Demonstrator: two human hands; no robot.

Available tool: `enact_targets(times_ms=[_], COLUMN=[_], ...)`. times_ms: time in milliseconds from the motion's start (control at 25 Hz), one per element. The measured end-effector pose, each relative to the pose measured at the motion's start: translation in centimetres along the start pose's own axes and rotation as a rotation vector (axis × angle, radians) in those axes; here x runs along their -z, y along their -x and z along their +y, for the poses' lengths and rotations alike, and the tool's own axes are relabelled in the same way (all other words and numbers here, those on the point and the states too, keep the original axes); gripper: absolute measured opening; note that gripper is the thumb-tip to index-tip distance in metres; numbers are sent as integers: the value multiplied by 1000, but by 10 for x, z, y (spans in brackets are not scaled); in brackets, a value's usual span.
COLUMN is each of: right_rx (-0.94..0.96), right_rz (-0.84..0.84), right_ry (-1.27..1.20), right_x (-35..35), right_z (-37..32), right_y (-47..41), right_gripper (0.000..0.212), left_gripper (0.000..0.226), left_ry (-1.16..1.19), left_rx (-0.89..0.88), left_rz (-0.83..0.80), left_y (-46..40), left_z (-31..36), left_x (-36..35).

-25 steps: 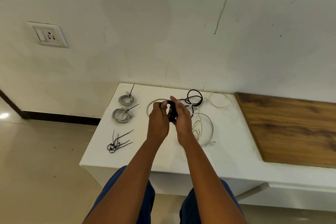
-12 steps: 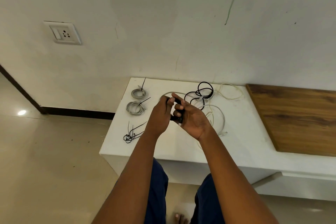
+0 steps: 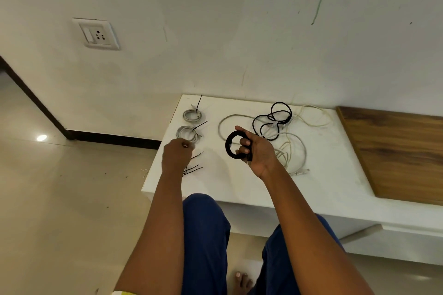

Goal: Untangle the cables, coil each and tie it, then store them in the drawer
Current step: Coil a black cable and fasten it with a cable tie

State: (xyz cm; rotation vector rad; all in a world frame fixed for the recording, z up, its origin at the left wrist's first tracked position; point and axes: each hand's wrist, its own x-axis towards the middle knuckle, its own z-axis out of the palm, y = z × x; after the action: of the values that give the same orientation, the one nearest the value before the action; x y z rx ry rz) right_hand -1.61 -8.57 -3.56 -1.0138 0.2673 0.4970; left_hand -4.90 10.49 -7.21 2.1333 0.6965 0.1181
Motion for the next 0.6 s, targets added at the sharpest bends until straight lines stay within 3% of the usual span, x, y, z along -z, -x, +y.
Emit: enact_targets(times_ms=[120,200,280,440,600], right_rx=[-5,-12,-17,-21,-23], right_rz=[0,15,33,36,35], right_ry=[19,39,40,30,30], right_x=[3,4,4,3,3], right_z=[-2,-2,-3,-3,-4], right_y=[0,-1,-3,-4,-3], right_gripper=[26,25,25,25,24], left_gripper=[20,18,35,22,34], left_ry=[-99,-87,-85,-90,-105], left_rx=[129,183,213,248,255], left_rz=[153,99,47,65,85], left_y=[-6,-7,-7,-7,-8], left_z=[-21,-26,-29,-27,-24], left_x=[12,13,11,3,-2])
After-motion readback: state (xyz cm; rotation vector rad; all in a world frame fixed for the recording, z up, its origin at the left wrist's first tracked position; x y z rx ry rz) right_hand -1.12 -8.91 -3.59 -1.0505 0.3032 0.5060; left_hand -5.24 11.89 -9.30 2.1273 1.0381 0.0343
